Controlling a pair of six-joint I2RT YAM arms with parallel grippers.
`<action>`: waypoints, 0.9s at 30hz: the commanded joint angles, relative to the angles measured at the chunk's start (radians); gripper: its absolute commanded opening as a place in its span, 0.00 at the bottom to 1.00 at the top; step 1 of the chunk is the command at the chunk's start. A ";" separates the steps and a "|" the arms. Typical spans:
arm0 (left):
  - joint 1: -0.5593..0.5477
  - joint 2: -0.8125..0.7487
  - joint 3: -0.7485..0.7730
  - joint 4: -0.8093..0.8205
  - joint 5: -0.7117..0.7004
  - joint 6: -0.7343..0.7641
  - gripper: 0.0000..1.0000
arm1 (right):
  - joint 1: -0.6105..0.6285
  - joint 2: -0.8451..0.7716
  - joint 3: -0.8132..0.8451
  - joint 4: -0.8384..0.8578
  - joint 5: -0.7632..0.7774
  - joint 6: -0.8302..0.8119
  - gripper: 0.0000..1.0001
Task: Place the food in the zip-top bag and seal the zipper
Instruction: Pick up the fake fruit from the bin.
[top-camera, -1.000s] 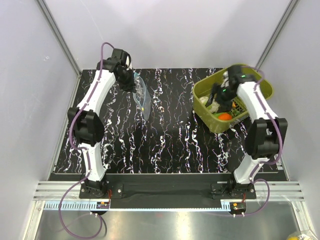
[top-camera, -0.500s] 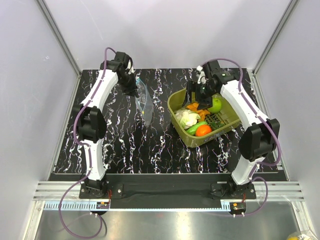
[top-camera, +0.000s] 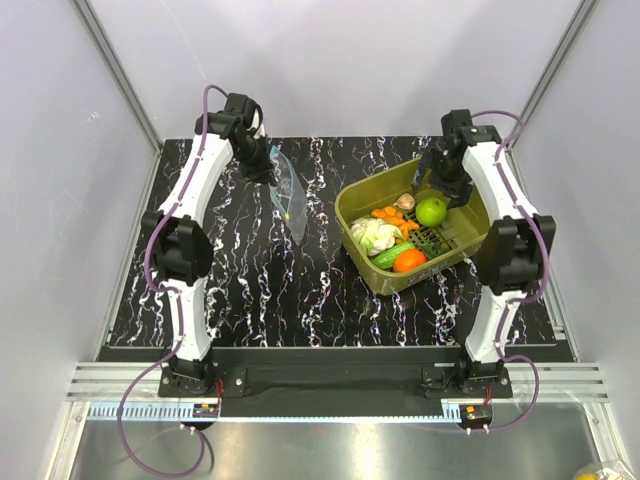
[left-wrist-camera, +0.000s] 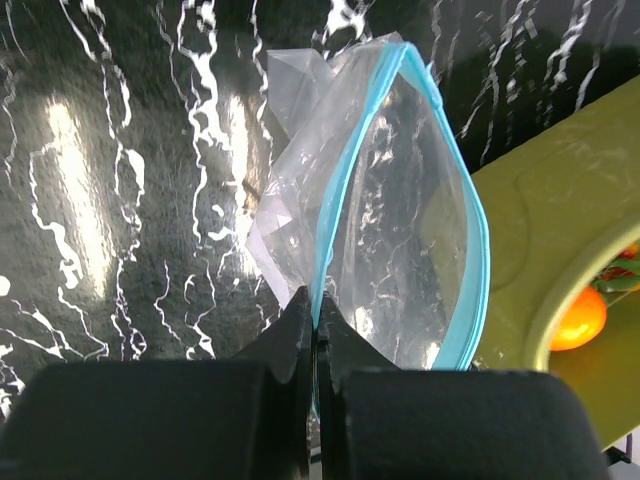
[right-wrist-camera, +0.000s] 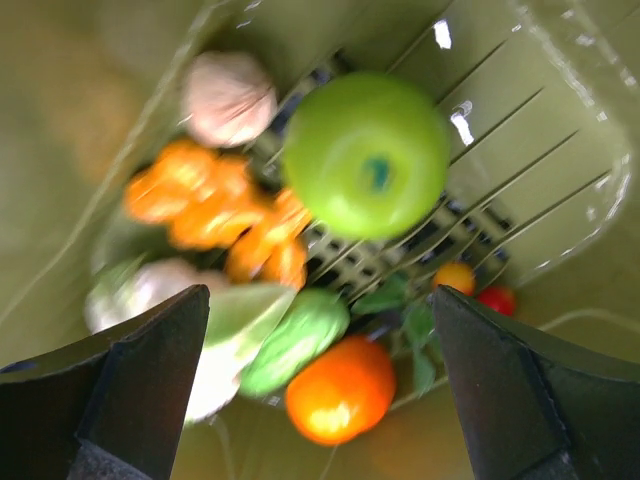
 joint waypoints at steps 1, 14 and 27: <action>0.001 0.006 0.069 -0.021 -0.032 0.014 0.00 | 0.006 0.071 0.075 -0.045 0.144 -0.018 1.00; -0.019 -0.024 0.095 -0.083 -0.201 0.110 0.00 | -0.012 0.254 0.150 0.034 0.147 0.004 0.82; -0.148 -0.104 -0.029 -0.100 -0.428 0.138 0.00 | -0.009 0.039 0.104 0.055 0.058 -0.018 0.64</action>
